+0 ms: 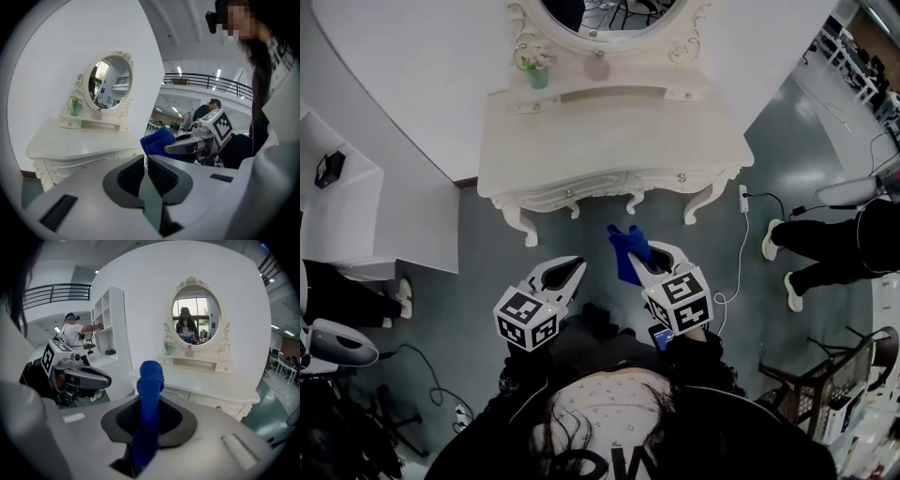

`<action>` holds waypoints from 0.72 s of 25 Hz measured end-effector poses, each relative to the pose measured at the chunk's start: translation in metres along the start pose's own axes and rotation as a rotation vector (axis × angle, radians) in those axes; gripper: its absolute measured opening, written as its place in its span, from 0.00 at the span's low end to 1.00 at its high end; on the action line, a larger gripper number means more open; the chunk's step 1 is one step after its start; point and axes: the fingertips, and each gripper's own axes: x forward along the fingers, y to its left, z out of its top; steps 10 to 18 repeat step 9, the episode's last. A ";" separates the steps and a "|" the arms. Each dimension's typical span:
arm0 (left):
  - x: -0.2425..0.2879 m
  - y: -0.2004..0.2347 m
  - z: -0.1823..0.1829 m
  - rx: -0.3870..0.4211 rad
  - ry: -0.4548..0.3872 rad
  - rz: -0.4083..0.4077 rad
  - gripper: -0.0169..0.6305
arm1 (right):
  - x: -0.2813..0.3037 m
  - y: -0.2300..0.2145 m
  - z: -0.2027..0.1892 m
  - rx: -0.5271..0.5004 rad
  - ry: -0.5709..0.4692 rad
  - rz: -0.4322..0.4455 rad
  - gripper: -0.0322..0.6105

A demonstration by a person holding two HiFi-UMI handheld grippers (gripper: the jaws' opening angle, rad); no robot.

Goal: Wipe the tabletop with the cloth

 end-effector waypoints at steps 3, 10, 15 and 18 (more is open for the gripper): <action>0.004 -0.006 -0.003 0.002 0.007 -0.003 0.03 | -0.006 -0.005 -0.005 0.009 0.000 -0.005 0.17; 0.012 -0.013 -0.003 0.013 0.007 -0.006 0.03 | -0.014 -0.019 -0.007 0.016 -0.006 -0.018 0.17; 0.012 -0.013 -0.003 0.013 0.007 -0.006 0.03 | -0.014 -0.019 -0.007 0.016 -0.006 -0.018 0.17; 0.012 -0.013 -0.003 0.013 0.007 -0.006 0.03 | -0.014 -0.019 -0.007 0.016 -0.006 -0.018 0.17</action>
